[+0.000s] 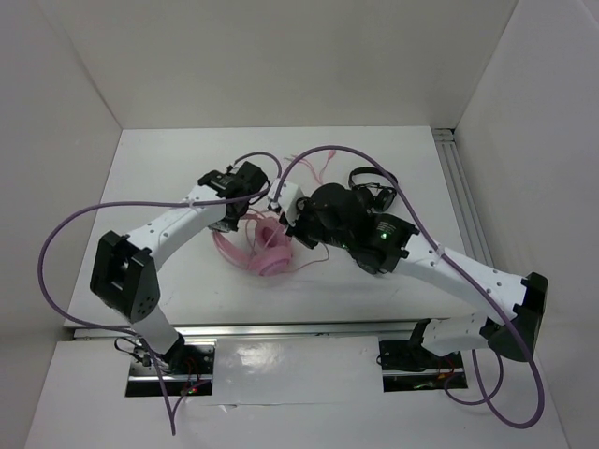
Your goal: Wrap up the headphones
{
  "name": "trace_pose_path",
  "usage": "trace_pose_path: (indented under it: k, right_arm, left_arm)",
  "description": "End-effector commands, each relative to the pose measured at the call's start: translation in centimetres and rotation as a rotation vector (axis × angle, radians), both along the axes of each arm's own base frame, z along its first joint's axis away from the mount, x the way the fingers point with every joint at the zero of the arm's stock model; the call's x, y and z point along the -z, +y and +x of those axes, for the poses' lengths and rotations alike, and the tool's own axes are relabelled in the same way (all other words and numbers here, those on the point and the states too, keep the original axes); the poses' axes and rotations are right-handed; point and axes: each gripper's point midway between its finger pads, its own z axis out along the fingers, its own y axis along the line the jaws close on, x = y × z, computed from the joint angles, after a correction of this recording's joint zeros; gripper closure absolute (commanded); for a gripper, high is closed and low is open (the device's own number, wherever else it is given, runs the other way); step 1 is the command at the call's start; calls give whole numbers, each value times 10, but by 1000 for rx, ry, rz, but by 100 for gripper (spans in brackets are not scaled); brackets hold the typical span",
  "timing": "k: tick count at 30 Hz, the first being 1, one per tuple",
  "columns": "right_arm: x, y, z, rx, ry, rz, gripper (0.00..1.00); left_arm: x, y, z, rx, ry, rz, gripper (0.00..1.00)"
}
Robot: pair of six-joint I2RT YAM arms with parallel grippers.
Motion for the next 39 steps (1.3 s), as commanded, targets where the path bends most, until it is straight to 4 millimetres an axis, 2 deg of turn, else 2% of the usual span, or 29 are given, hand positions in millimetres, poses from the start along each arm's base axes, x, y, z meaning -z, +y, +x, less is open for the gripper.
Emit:
trace_pose_path:
  k: [1, 4, 5, 6, 7, 9, 10, 11, 13, 14, 15, 16, 19, 20, 22, 23, 25, 26, 27, 28, 29, 30, 32, 33, 34, 35, 37, 38, 39]
  right_arm:
    - [-44, -34, 29, 165, -160, -18, 100]
    - [-64, -52, 41, 267, -243, -21, 100]
    - [-70, -62, 50, 339, -287, -11, 100]
    - [-87, -68, 54, 392, -325, 43, 100]
    - [-76, -72, 57, 405, -343, 27, 100]
    - [-80, -85, 70, 504, -400, 92, 100]
    - [-83, -88, 73, 515, -420, 110, 100]
    - [-85, -97, 82, 550, -438, 117, 100]
    - [-84, -96, 96, 556, -443, 130, 100]
    - [-88, -96, 116, 562, -438, 142, 100]
    - [-88, -96, 116, 562, -438, 142, 100]
    - [-88, -103, 127, 583, -437, 133, 100]
    - [-77, -96, 145, 555, -413, 106, 100]
    - [-69, -94, 152, 550, -406, 97, 100]
    - [-67, -77, 153, 448, -379, 106, 99]
    - [-62, -70, 156, 424, -365, 97, 97]
    - [-67, -57, 154, 349, -328, 128, 93]
    - [-66, -52, 153, 317, -303, 144, 91]
    - [-69, -35, 144, 201, -255, 183, 84]
    - [-71, -28, 136, 145, -203, 229, 79]
    - [-60, -23, 138, 101, -141, 246, 74]
    - [-63, -5, 118, -47, -58, 328, 67]
    - [-56, 3, 114, -140, 44, 400, 60]
    - [-57, 11, 104, -241, 64, 453, 57]
    - [-53, 17, 99, -255, 138, 502, 54]
    - [-42, 23, 101, -271, 174, 524, 51]
    - [-42, 33, 103, -307, 209, 597, 47]
    - [-24, 43, 106, -317, 261, 601, 46]
    - [-20, 48, 109, -326, 286, 618, 46]
  left_arm:
    - [-32, -11, 14, 48, -147, -136, 100]
    - [-28, -22, 5, 108, -105, -182, 100]
    - [-33, -34, -1, 155, -104, -219, 100]
    - [-29, -37, -4, 162, -87, -232, 100]
    - [-35, -45, -9, 200, -93, -258, 100]
    - [-32, -59, -25, 273, -51, -308, 100]
    - [-40, -70, -31, 334, -67, -333, 100]
    - [-39, -74, -37, 354, -56, -342, 100]
    - [-40, -85, -50, 413, -37, -353, 100]
    - [-45, -88, -61, 444, -32, -364, 100]
    - [-46, -90, -63, 455, -30, -364, 100]
    - [-49, -92, -66, 466, -40, -371, 100]
    - [-76, -96, -79, 511, -84, -414, 100]
    - [-94, -98, -82, 531, -123, -447, 100]
    - [-109, -100, -94, 574, -129, -453, 100]
    - [-124, -103, -94, 587, -155, -470, 100]
    - [-140, -99, -100, 595, -171, -456, 100]
    - [-161, -103, -100, 612, -214, -485, 100]
    - [-171, -104, -99, 616, -239, -501, 100]
    - [-177, -105, -99, 616, -246, -505, 100]
    - [-197, -106, -98, 615, -296, -541, 100]
    - [-205, -106, -99, 609, -311, -556, 100]
    - [-233, -103, -98, 574, -387, -608, 100]
    - [-238, -101, -98, 557, -397, -609, 100]
    - [-247, -102, -98, 540, -419, -640, 100]
    - [-263, -100, -99, 531, -462, -666, 100]
    - [-272, -98, -101, 523, -483, -690, 100]
    - [-284, -99, -101, 513, -508, -719, 100]
    - [-288, -94, -101, 490, -524, -718, 100]
